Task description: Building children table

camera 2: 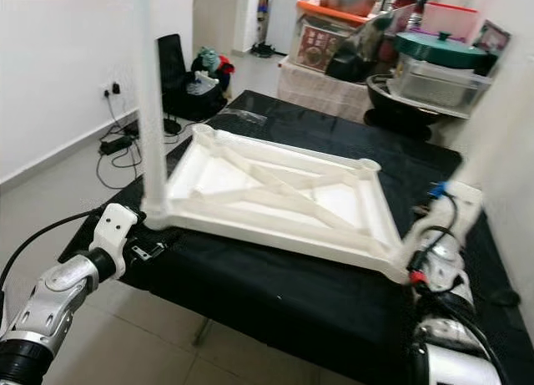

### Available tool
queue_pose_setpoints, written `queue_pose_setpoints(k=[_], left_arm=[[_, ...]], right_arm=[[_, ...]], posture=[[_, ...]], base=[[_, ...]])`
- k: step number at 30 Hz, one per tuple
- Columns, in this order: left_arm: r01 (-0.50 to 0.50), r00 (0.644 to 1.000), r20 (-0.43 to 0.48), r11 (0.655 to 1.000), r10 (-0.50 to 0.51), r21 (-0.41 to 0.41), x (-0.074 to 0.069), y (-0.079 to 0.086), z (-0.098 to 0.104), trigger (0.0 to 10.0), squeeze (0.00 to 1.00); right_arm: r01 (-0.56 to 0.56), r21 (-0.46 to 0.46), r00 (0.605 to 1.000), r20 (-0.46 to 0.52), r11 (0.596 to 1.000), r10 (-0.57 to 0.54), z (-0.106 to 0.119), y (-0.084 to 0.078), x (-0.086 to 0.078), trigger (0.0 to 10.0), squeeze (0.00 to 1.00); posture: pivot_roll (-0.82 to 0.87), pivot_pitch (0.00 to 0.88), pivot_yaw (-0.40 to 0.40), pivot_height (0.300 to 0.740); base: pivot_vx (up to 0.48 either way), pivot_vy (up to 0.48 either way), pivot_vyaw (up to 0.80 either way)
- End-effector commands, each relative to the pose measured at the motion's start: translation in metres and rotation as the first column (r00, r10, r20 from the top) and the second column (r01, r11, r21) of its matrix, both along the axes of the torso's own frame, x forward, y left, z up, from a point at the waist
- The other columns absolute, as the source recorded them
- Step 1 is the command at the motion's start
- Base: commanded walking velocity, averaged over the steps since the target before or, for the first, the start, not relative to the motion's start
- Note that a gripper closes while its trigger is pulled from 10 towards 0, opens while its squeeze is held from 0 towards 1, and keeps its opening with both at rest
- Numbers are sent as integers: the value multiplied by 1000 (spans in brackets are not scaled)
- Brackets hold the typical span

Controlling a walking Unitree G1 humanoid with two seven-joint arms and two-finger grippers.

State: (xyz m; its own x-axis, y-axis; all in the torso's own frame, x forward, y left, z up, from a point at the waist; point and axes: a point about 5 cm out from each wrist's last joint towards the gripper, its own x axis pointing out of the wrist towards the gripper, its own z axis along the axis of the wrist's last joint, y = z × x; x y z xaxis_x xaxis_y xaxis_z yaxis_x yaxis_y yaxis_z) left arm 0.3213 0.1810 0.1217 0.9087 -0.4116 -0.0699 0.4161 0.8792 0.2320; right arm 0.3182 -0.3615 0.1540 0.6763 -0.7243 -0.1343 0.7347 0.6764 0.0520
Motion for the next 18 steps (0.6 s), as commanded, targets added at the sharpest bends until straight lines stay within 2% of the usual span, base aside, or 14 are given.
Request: queue_pose_setpoints(k=[1,2,4,7,10,16,17,18], left_arm=[[11,1000,-15,1000,-11,5,-2,-4,-3,10000,0],[10,1000,-16,1000,-10,6,-2,-3,-4,10000,0],[10,1000,-16,1000,-10,6,-2,-3,-4,10000,0],[5,1000,-16,1000,-5,9,-2,-3,-4,10000,0],[-1,1000,-16,1000,2,11,-1,-2,-3,10000,0],[-8,1000,-16,1000,8,14,0,0,-3,10000,0],[-17,1000,-14,1000,17,22,3,5,-1,10000,0],[-17,1000,-14,1000,17,22,3,5,-1,10000,0]], right_arm=[[99,33,988,-124,995,-95,-29,-11,-19,0,0],[143,29,983,-123,989,-139,-30,-15,-25,0,0],[143,29,983,-123,989,-139,-30,-15,-25,0,0],[332,21,935,-137,943,-327,-37,-37,-51,0,0],[379,33,915,-163,925,-369,-44,-43,-60,0,0],[391,42,907,-185,919,-378,-51,-39,-62,0,0],[313,70,939,-173,947,-297,-59,-21,-52,0,0],[313,70,939,-173,947,-297,-59,-21,-52,0,0]], posture=[[60,0,-142,740],[60,0,-142,740],[60,0,-142,740],[56,0,-138,740],[49,0,-132,740],[45,0,-128,740],[41,0,-121,740],[41,0,-121,740]], base=[[0,0,0],[0,0,0],[0,0,0],[0,0,0],[0,0,0],[0,0,0],[0,0,0],[0,0,0]])
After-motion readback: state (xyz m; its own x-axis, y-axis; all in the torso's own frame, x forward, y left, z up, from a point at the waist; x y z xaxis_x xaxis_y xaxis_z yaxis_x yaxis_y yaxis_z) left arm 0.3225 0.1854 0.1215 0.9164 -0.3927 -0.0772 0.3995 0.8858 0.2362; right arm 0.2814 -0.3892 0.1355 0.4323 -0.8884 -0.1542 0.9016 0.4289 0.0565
